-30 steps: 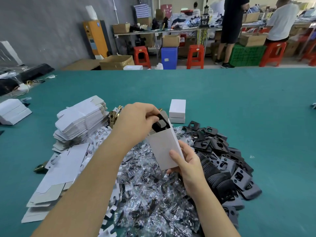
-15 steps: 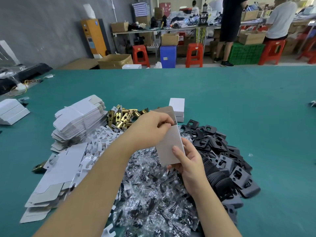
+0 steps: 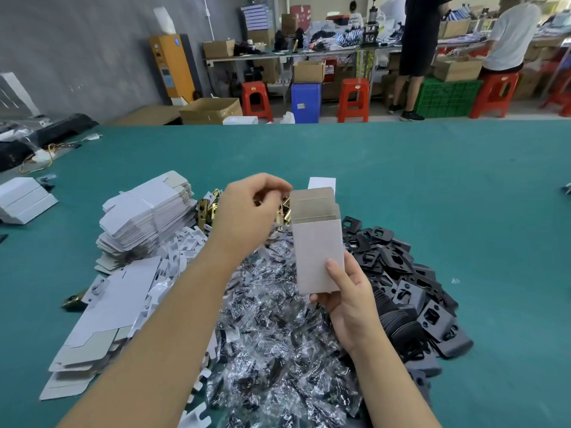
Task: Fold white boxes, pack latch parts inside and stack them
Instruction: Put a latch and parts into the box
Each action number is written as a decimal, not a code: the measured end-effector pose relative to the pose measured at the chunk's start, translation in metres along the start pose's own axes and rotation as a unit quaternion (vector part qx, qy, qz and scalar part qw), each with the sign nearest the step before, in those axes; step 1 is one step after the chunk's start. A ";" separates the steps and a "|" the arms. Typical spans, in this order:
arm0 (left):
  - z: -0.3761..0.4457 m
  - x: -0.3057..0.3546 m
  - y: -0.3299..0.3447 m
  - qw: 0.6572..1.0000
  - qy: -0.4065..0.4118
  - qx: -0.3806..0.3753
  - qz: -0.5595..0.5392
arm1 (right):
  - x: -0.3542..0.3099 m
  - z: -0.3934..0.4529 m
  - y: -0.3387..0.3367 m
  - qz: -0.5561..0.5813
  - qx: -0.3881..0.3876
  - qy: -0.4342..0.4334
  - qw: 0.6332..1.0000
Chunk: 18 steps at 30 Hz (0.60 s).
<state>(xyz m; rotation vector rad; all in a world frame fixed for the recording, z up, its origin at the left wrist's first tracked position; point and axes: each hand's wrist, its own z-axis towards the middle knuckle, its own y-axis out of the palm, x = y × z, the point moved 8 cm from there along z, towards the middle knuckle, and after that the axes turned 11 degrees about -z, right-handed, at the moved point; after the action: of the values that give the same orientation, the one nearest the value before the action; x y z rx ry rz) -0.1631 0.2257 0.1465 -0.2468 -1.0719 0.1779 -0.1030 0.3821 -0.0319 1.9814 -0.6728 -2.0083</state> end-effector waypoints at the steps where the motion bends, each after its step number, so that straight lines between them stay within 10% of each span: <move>1: 0.002 -0.008 -0.005 1.000 -0.018 0.010 0.001 | 0.001 0.001 -0.001 0.009 0.003 0.003 1.000; 8: -0.025 -0.102 0.020 0.899 -0.118 -0.231 0.354 | -0.001 0.001 -0.002 0.012 0.012 0.002 1.000; 18: -0.031 -0.138 0.019 0.893 -0.121 -0.169 0.400 | 0.001 0.002 -0.005 0.005 0.021 0.011 1.000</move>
<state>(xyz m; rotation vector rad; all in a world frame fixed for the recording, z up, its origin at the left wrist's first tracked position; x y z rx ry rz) -0.2012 0.2045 0.0101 -1.0051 -1.1939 0.7808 -0.1041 0.3859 -0.0348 2.0158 -0.7241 -1.9800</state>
